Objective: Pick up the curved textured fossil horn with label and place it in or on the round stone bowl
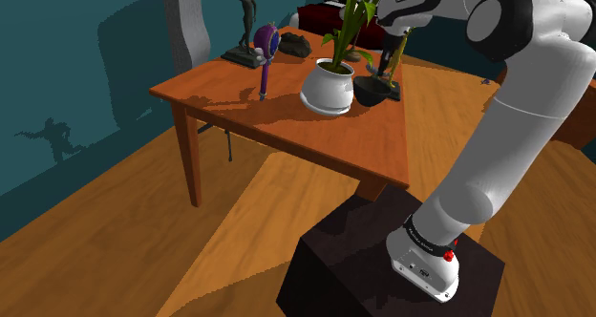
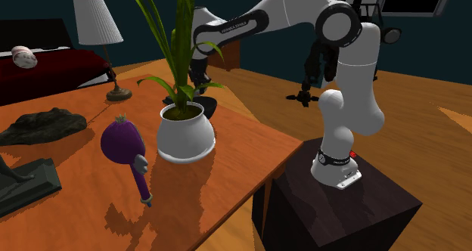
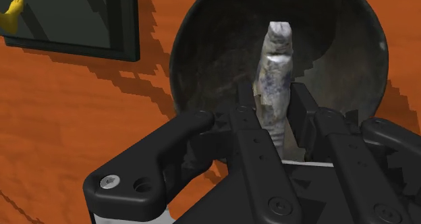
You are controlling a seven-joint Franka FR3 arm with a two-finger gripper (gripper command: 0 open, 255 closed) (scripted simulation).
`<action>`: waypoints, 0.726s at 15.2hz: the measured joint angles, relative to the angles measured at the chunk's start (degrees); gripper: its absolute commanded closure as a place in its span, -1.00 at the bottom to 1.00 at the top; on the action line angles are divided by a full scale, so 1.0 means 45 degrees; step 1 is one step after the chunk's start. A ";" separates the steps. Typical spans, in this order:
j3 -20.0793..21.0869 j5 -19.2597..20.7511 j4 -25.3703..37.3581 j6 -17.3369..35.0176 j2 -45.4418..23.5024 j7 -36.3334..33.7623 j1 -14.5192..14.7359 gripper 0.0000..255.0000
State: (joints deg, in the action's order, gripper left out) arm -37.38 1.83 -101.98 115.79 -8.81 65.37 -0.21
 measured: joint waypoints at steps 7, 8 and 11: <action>0.0050 -0.0167 -0.0843 0.1076 -0.0286 -0.0008 -0.0030 1.00; 0.0052 -0.0188 -0.0883 0.1142 -0.0319 0.0005 -0.0040 1.00; 0.0056 -0.0213 -0.0910 0.1203 -0.0355 0.0018 -0.0050 1.00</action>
State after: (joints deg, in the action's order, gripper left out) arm -37.13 0.87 -106.08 121.20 -10.40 65.45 -0.43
